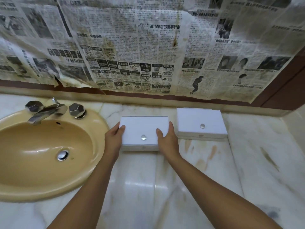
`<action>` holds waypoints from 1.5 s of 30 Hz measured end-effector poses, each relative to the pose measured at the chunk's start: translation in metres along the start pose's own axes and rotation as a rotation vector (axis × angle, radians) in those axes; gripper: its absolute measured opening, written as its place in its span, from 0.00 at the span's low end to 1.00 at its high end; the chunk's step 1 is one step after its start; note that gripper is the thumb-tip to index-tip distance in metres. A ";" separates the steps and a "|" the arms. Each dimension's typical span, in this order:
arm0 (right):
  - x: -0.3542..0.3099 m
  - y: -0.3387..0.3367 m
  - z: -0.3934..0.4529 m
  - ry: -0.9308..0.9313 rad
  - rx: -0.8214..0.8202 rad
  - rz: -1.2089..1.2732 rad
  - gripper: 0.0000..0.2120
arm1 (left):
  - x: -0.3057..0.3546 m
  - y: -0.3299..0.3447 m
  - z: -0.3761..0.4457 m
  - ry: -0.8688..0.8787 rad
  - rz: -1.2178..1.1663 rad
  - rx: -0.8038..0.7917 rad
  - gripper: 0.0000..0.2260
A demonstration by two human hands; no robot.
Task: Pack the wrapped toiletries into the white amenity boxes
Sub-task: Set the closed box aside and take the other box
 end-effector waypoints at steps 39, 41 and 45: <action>0.076 -0.166 0.087 0.018 0.390 -0.282 0.27 | -0.016 0.251 -0.042 0.072 0.498 -0.300 0.24; 0.083 -0.168 0.090 0.078 0.397 -0.315 0.28 | -0.019 0.250 -0.041 0.055 0.490 -0.269 0.24; 0.094 -0.165 0.094 0.173 0.318 -0.332 0.29 | -0.019 0.251 -0.041 0.017 0.488 -0.270 0.22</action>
Point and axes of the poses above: each hand's wrist, its own z-axis towards the middle knuckle, its own y-axis out of the palm, x = y × z, the point moved 9 cm from there along z, towards the middle knuckle, and after that the axes turned 12 degrees about -z, right-handed, at the moved point
